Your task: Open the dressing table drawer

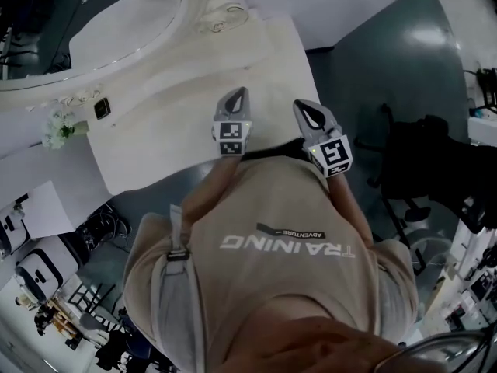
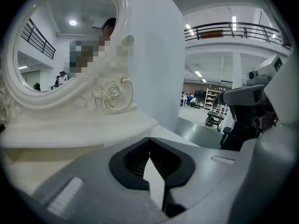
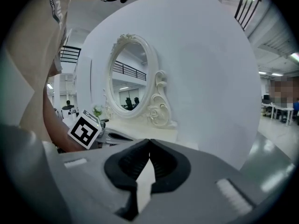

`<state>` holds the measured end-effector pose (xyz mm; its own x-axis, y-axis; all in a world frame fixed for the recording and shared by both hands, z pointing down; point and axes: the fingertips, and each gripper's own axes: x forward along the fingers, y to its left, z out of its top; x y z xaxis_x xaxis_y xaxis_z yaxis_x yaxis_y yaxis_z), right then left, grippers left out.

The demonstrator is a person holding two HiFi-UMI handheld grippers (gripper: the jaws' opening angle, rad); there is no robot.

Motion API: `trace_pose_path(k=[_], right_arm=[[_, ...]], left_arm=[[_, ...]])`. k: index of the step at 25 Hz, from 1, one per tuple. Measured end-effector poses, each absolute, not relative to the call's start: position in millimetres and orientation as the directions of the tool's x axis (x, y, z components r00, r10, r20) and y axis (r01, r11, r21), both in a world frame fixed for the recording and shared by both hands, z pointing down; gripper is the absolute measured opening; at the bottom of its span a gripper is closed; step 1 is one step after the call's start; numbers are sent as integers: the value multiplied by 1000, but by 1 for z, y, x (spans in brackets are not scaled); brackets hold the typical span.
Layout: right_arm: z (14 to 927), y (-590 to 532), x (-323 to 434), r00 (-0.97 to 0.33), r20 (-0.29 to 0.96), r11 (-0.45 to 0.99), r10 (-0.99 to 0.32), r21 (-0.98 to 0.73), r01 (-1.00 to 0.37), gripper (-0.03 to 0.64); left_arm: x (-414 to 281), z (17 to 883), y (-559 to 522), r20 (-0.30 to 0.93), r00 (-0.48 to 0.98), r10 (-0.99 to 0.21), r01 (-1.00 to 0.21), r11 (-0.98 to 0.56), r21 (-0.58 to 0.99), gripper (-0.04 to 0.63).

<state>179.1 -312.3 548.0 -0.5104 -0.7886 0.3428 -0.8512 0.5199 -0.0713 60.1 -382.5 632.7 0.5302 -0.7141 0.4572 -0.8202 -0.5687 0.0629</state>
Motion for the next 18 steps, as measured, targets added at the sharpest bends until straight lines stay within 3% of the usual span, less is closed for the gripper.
trace_pose_path(k=[8,11,18], right_arm=[[556,-329,198,-603,353,615,-715,-90,-783,3],[559,-340,216,-627,351,637,-695,-104,-764,3],[568,-347,243,-663,362,674,-655,-116,-730,3]], left_arm=[[71,690,-400,543,402,-737,-911,-384,153,12],[77,697,-415,559,333,-759,-940,-316,132,98],[93,714,-440,587,249,-770,-966,-239,96,100]])
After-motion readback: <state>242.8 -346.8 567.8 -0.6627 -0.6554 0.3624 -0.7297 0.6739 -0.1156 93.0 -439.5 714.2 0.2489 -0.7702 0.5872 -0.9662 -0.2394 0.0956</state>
